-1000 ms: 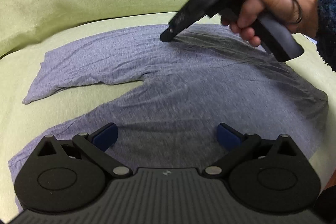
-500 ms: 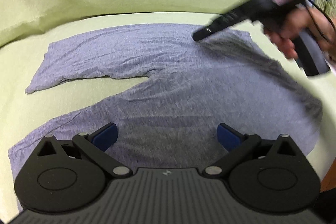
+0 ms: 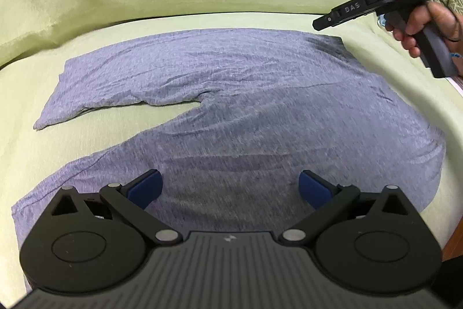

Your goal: Fold clothes

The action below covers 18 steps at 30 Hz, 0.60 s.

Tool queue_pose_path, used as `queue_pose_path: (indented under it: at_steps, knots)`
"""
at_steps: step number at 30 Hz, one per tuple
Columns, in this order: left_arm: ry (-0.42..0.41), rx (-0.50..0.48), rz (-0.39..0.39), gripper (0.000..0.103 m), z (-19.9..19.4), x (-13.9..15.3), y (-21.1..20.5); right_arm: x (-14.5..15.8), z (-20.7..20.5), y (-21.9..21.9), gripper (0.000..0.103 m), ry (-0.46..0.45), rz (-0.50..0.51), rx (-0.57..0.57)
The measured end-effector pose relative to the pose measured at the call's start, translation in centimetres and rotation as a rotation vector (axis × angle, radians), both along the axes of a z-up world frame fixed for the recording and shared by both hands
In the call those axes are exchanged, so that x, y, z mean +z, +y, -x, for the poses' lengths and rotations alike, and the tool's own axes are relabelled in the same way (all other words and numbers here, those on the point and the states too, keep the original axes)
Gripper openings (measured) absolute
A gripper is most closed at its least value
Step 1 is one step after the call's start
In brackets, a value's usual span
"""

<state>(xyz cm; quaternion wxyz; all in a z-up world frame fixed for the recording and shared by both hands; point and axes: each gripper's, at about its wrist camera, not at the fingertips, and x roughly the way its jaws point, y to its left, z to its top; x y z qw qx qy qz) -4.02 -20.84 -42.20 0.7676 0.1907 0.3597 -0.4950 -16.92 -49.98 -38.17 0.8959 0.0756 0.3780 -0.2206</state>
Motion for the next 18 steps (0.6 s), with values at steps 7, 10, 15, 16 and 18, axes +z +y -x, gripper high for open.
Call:
queue_pose_path:
  at_steps: [7, 10, 15, 16, 18]
  knots:
    - [0.019, 0.006, 0.075, 0.100, -0.5, 1.6, -1.2, -1.9, -2.2, -1.7, 0.037, 0.107, -0.004, 0.083]
    - [0.010, 0.005, 0.138, 0.100, -0.7, 2.7, -2.1, -1.7, -2.0, -2.6, 0.038, 0.083, -0.039, 0.073]
    - [0.026, -0.012, 0.170, 0.091, -0.4, 2.5, -5.7, -2.3, -2.2, -2.7, 0.007, 0.047, -0.076, 0.093]
    - [0.054, -0.026, 0.153, 0.085, -0.3, 2.0, -6.6, -2.3, -2.1, -2.7, 0.001, 0.039, -0.082, 0.102]
    - [0.068, -0.031, 0.111, 0.083, -0.1, 1.1, -7.6, -2.6, -2.4, -2.7, 0.000, 0.038, -0.077, 0.113]
